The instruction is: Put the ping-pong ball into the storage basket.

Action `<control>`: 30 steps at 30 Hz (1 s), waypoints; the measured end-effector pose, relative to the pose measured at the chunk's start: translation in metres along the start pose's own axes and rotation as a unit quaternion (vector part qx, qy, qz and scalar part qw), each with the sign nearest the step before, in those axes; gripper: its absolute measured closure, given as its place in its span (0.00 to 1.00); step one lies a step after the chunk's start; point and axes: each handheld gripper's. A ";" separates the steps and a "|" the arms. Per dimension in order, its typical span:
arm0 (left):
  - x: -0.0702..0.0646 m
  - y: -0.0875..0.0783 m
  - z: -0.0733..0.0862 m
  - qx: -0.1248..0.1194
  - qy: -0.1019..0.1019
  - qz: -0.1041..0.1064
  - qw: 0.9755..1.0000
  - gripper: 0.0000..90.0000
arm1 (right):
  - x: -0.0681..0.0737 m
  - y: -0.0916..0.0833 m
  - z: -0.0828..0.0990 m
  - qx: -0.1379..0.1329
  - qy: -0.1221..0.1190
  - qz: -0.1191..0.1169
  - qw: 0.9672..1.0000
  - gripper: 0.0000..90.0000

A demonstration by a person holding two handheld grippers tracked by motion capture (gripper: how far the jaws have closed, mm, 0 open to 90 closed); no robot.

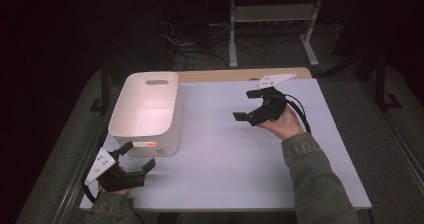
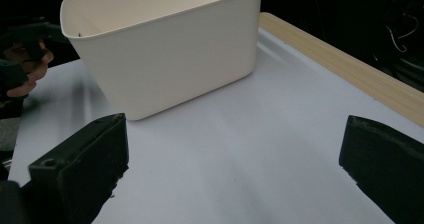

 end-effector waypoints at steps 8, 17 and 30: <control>0.000 0.001 0.000 0.003 -0.002 0.000 1.000 0.00 | -0.003 -0.012 0.017 -0.008 0.010 0.018 1.000 0.00; 0.000 0.001 0.000 0.008 -0.001 -0.002 1.000 0.00 | -0.008 -0.025 0.039 -0.028 0.023 0.042 0.998 0.00; 0.001 0.001 0.001 0.011 -0.003 -0.003 1.000 0.00 | -0.012 -0.042 0.066 -0.046 0.043 0.072 0.995 0.00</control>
Point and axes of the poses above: each handheld gripper's, and its own axes: y roughly forward along the jaws, z roughly out of its underside, x roughly to its left, and after that the axes turned 1 degree about y, right-handed
